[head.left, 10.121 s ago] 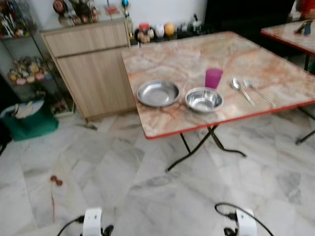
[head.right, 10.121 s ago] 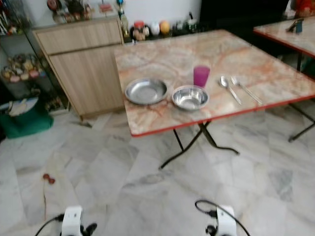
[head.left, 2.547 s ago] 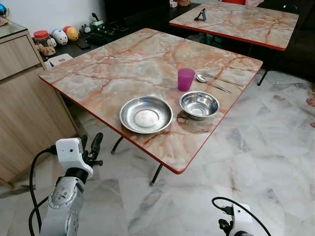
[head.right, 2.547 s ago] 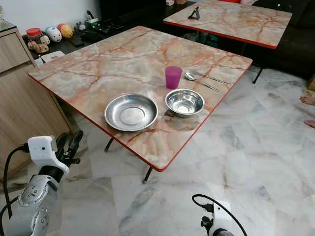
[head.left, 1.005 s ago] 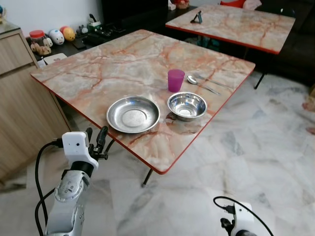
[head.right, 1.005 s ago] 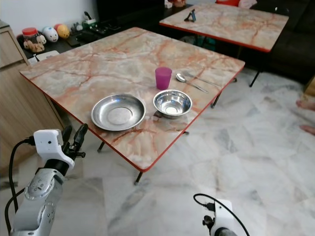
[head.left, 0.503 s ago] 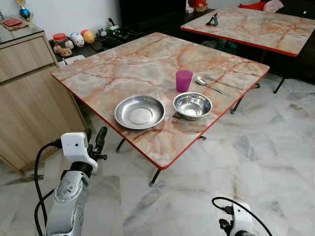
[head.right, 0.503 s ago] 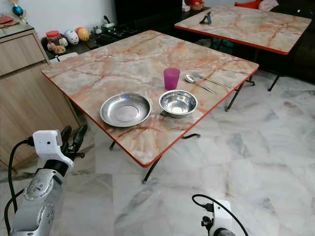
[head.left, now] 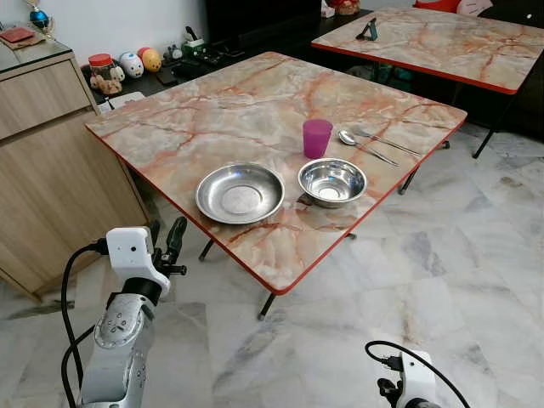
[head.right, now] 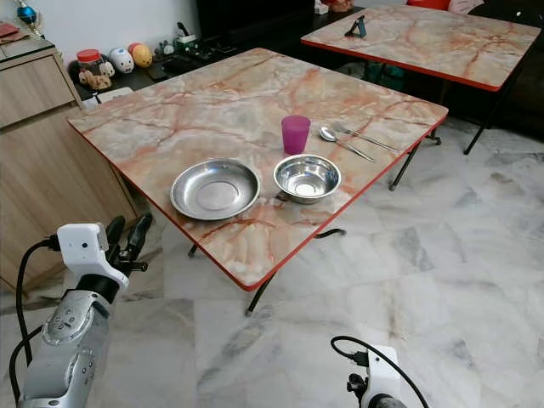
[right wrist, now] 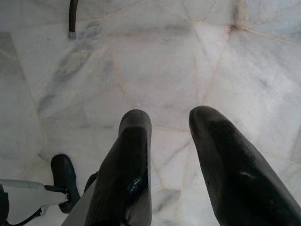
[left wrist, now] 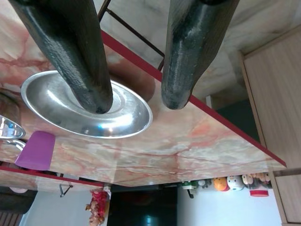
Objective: Setting the table
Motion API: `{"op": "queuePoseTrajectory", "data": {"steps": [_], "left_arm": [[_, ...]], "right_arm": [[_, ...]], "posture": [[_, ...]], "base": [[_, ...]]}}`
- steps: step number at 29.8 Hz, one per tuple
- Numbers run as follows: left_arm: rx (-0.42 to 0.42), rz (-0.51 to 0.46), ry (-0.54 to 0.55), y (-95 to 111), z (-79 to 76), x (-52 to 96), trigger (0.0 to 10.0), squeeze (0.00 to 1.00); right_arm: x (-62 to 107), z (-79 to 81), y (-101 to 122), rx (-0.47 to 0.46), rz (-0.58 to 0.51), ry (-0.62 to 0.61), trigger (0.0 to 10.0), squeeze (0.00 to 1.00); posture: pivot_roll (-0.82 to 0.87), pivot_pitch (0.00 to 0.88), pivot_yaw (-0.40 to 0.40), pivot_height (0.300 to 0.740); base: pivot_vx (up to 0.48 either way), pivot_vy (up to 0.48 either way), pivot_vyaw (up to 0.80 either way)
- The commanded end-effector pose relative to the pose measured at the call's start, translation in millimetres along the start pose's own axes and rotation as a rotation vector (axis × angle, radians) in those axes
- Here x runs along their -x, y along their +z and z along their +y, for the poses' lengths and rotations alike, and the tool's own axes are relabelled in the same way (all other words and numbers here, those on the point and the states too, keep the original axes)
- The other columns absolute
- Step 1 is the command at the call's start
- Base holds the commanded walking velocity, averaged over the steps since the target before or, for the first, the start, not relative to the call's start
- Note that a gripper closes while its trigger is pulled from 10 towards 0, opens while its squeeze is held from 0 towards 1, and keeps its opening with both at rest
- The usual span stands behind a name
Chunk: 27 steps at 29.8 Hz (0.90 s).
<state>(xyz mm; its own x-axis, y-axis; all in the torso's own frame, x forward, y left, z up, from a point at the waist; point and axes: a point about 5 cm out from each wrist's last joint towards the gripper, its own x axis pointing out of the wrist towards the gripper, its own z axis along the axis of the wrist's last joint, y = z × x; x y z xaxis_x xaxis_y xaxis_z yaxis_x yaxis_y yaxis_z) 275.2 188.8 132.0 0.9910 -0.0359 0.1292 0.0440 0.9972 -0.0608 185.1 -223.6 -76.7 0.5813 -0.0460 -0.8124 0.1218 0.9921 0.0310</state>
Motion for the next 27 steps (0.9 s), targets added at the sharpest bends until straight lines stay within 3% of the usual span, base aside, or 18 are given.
{"op": "queuePoseTrajectory", "data": {"steps": [1,16,27], "left_arm": [[0.005,-0.002,-0.008,1.1,-0.4,-1.5,10.0,0.00],[0.005,-0.004,-0.003,1.9,0.5,-2.2,10.0,0.00],[0.006,-0.010,0.001,3.6,1.6,-2.9,10.0,0.00]], "right_arm": [[-0.4,0.9,1.6,-0.001,-0.003,0.002,10.0,0.00],[-0.5,1.3,2.0,0.002,-0.003,0.003,10.0,0.00],[-0.6,1.5,2.3,0.005,-0.003,0.004,10.0,0.00]], "posture": [[-0.02,0.000,0.004,0.707],[-0.02,0.000,0.005,0.707],[-0.02,0.000,0.005,0.707]], "base": [[0.000,0.000,0.00],[0.000,0.000,0.00],[0.344,0.000,0.00]]}}
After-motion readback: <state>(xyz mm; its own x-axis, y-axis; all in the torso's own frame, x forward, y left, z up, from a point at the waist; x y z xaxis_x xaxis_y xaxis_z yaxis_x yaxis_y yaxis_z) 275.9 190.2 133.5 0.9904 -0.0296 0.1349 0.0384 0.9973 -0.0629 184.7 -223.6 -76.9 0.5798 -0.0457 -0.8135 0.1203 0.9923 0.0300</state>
